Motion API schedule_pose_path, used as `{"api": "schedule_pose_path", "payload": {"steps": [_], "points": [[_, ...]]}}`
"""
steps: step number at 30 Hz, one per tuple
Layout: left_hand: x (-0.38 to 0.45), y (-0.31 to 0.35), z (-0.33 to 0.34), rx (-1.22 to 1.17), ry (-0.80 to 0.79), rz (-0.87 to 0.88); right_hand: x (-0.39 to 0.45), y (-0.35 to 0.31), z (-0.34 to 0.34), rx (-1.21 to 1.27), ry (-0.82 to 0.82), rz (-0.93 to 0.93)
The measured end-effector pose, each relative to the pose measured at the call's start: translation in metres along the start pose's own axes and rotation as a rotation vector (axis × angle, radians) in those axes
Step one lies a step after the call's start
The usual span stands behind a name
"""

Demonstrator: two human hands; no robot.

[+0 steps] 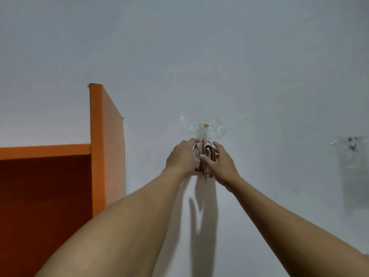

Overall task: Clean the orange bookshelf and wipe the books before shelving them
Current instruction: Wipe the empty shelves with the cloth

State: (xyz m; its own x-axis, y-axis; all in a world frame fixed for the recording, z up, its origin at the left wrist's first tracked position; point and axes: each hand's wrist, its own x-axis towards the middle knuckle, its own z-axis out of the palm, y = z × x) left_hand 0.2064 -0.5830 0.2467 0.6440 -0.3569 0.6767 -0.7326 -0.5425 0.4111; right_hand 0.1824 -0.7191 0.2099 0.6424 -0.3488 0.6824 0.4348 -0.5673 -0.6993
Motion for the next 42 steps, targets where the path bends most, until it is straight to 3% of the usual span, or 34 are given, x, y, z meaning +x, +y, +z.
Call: {"api": "schedule_pose_path", "payload": {"steps": [3, 7, 12, 16, 19, 23, 28, 35, 42], "points": [[0.022, -0.007, 0.01, 0.123, -0.029, 0.053, 0.02, 0.015, 0.008, -0.01, 0.056, 0.008], [0.042, -0.014, 0.016, 0.191, -0.094, 0.123, 0.031, 0.013, 0.001, 0.224, 0.143, 0.06], [0.051, -0.005, 0.011, 0.061, -0.019, 0.162, 0.025, -0.004, -0.026, 0.495, 0.039, 0.082], [0.026, 0.011, 0.008, -0.147, 0.042, 0.087, 0.003, -0.003, -0.052, 0.513, -0.063, 0.093], [-0.006, 0.019, 0.013, -0.389, 0.015, -0.03, -0.03, -0.004, -0.064, 0.495, -0.114, 0.113], [-0.054, 0.02, 0.028, -0.544, -0.003, -0.162, -0.076, 0.003, -0.073, 0.477, -0.106, 0.172], [-0.134, 0.024, 0.028, -0.967, 0.047, -0.515, -0.147, -0.003, -0.078, 0.613, -0.031, 0.295], [-0.262, 0.022, -0.029, -1.061, -0.355, -0.564, -0.265, -0.051, -0.064, 0.623, -0.083, 0.366], [-0.383, -0.029, -0.111, -1.201, -0.314, -0.638, -0.385, -0.122, 0.002, 0.597, -0.168, 0.482]]}}
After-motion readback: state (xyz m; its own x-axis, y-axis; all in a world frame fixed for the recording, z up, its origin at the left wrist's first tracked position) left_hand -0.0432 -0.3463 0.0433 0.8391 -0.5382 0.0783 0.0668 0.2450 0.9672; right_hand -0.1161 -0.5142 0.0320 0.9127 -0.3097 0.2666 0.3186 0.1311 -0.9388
